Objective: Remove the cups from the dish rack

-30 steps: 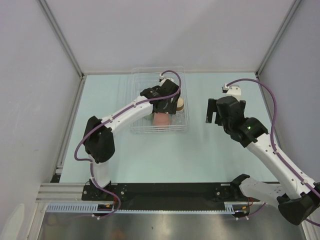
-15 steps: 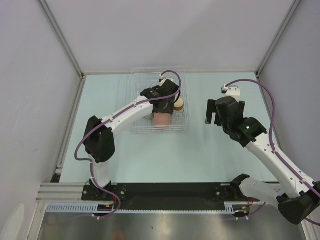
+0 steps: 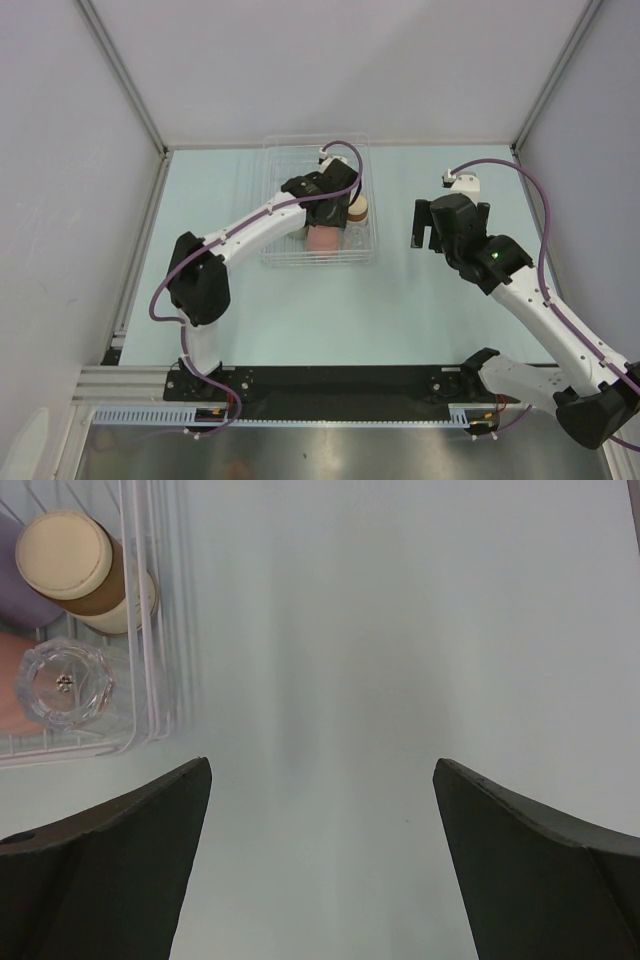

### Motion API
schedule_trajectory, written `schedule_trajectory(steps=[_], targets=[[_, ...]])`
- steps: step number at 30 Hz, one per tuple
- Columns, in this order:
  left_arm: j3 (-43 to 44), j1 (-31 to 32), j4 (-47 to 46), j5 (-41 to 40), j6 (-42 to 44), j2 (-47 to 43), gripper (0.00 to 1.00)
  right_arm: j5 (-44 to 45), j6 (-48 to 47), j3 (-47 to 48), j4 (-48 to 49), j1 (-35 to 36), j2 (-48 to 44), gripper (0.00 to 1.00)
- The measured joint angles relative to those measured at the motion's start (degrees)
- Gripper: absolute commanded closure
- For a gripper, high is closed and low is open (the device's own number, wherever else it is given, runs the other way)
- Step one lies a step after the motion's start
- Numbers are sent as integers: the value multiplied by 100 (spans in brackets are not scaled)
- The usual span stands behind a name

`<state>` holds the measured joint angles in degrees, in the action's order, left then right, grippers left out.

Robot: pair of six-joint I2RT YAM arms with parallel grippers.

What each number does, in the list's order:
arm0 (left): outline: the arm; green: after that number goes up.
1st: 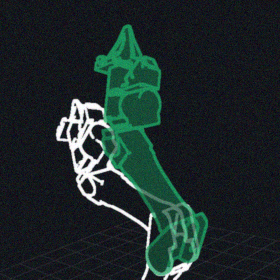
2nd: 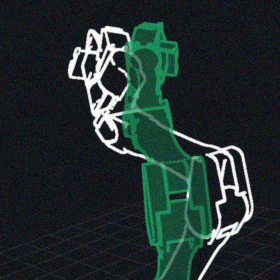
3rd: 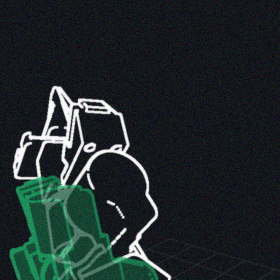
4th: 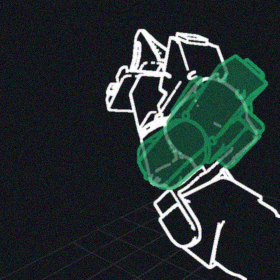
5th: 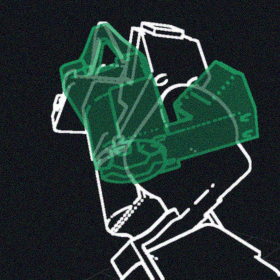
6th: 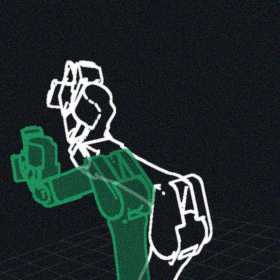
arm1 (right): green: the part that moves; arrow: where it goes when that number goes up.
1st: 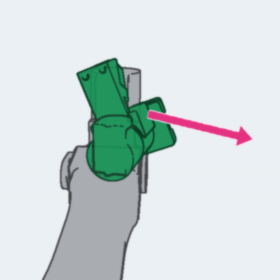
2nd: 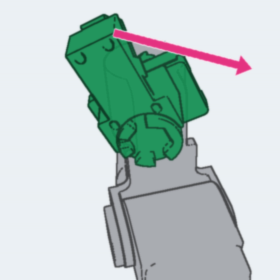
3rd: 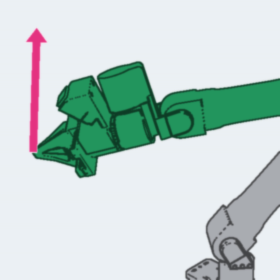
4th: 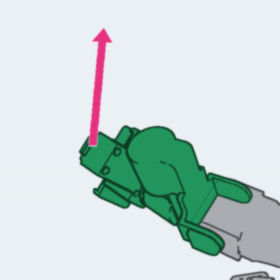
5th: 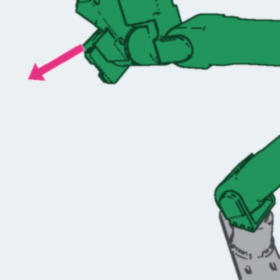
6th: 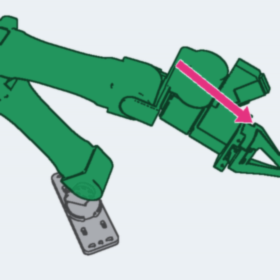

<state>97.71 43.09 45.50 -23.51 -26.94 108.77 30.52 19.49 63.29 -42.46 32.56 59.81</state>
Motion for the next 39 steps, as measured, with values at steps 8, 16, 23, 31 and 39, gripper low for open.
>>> schedule_trajectory(steps=[8,16,23,31,39], targets=[[55,0,149,-162,155,-105,100,0,0,0,39,0,4,0],[745,0,424,-321,269,-549,100,4,55,0,85,0,74,0],[857,-90,273,-192,236,-1244,100,9,304,7,120,0,208,2],[754,-149,-157,428,118,-1858,100,-153,417,11,474,0,157,0],[-940,-306,-1517,2041,-332,-3276,100,-841,494,68,970,-72,2,0]])
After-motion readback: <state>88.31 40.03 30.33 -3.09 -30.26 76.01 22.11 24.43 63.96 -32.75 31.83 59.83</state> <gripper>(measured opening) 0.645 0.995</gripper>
